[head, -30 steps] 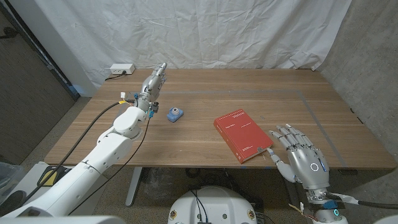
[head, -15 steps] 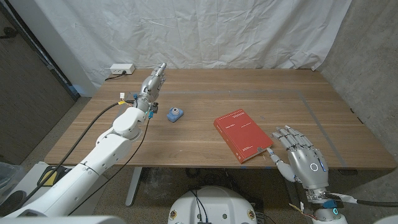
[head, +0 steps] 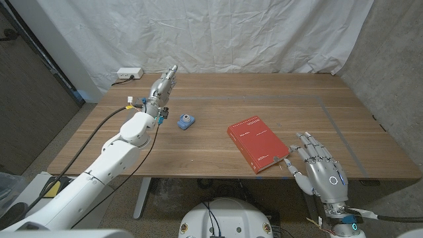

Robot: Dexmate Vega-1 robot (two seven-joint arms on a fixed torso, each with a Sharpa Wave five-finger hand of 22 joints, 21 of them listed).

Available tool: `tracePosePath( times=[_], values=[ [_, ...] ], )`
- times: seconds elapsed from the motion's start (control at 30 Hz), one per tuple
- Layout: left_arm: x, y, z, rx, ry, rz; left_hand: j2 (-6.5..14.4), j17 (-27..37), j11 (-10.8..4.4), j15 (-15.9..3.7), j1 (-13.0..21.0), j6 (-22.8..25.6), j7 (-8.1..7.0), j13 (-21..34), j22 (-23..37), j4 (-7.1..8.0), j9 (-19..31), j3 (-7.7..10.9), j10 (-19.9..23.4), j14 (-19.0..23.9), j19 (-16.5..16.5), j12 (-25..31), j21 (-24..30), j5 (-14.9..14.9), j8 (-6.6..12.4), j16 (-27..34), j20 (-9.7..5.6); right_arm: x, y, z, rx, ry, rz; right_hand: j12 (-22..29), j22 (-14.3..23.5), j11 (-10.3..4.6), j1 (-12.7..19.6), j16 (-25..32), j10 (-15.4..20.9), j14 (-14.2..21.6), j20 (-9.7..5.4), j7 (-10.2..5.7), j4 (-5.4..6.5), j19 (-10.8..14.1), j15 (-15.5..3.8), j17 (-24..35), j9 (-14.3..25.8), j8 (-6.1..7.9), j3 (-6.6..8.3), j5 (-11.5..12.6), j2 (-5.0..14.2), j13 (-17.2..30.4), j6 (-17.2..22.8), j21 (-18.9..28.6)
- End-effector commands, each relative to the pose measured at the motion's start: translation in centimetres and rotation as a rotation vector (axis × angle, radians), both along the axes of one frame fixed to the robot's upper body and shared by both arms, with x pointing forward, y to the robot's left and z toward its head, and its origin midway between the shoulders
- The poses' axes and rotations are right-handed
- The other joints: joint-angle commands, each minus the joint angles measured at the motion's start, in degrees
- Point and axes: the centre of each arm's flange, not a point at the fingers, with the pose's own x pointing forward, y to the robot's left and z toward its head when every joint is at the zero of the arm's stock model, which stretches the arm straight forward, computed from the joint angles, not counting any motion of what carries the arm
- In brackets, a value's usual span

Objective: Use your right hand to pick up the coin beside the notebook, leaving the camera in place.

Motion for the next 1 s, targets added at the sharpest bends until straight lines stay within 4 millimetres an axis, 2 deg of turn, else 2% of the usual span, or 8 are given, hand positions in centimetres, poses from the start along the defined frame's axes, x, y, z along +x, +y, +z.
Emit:
tracePosePath(
  times=[0.03, 0.4, 0.53, 0.63, 1.0],
  values=[
    [-0.1, -0.7, 0.6, 0.009, -0.008, -0.007, -0.09, 0.34, -0.16, -0.07, 0.61, -0.27, -0.26, 0.31, 0.29, -0.15, 0.06, -0.27, -0.44, -0.51, -0.40, -0.07, -0.09, -0.12, 0.16, -0.03, -1.54, 0.5, 0.2, -1.4, 0.022, -0.018, 0.004, -0.32, 0.06, 0.09, 0.95, 0.10, -1.01, -0.66, 0.31, 0.03, -0.03, -0.53, -1.66, 0.20, 0.40, 0.41, -0.26, 0.28, 0.06, 0.50, -0.29, -0.30],
    [-0.4, -0.7, 0.7, 0.011, -0.013, -0.003, -0.04, 0.34, -0.28, -0.03, 0.66, -0.27, -0.30, 0.31, 0.30, -0.18, 0.06, -0.33, -0.44, -0.50, -0.41, -0.06, -0.06, -0.23, 0.17, -0.01, -1.52, 1.7, 0.5, -1.7, -0.004, -0.017, 0.006, -0.10, 0.08, 0.19, 1.32, 0.54, -1.94, -1.29, 0.35, 0.06, -0.04, -1.18, -1.74, 0.49, 0.32, -0.61, -0.52, 0.49, 0.34, 1.27, -3.56, -0.52],
    [-0.4, -0.6, 0.5, 0.009, -0.012, -0.005, -0.02, 0.34, -0.20, -0.04, 0.67, -0.24, -0.31, 0.32, 0.30, -0.18, 0.06, -0.35, -0.42, -0.48, -0.40, -0.05, -0.04, -0.26, 0.18, -0.01, -1.49, 1.9, 0.4, -1.8, -0.023, -0.010, -0.003, -0.04, 0.09, 0.30, 1.46, 0.58, -2.09, -1.46, 0.23, 0.02, -0.05, -1.47, -1.80, 0.54, 0.21, -0.72, -0.51, 0.54, 0.50, 1.42, -3.80, -0.62],
    [-0.5, -0.5, 0.4, 0.003, -0.013, -0.002, -0.01, 0.34, -0.23, -0.03, 0.68, -0.23, -0.30, 0.32, 0.30, -0.19, 0.06, -0.37, -0.33, -0.46, -0.40, -0.01, -0.04, -0.29, 0.19, 0.01, -1.49, 2.0, 0.4, -2.0, -0.029, -0.006, -0.011, -0.44, 0.13, 0.58, 1.64, 0.37, -3.79, -2.76, 0.02, 0.00, -0.05, -2.09, -1.73, 0.65, -0.15, -0.94, -0.64, 0.63, 0.64, 1.77, -4.18, -0.82],
    [-0.6, -0.6, 0.5, 0.007, -0.017, -0.001, 0.06, 0.35, -0.32, 0.02, 0.73, -0.32, -0.24, 0.32, 0.31, -0.20, 0.06, -0.43, -0.42, -0.47, -0.40, -0.03, -0.01, -0.39, 0.16, 0.01, -1.51, 2.5, 0.3, -2.5, -0.055, 0.028, -0.016, -0.37, 0.17, 0.50, 1.84, 0.46, -4.37, -3.41, -0.60, -0.01, -0.06, -3.16, -1.61, 0.79, -0.54, -1.37, -0.79, 0.73, 0.76, 2.13, -5.10, -1.18]
  ],
)
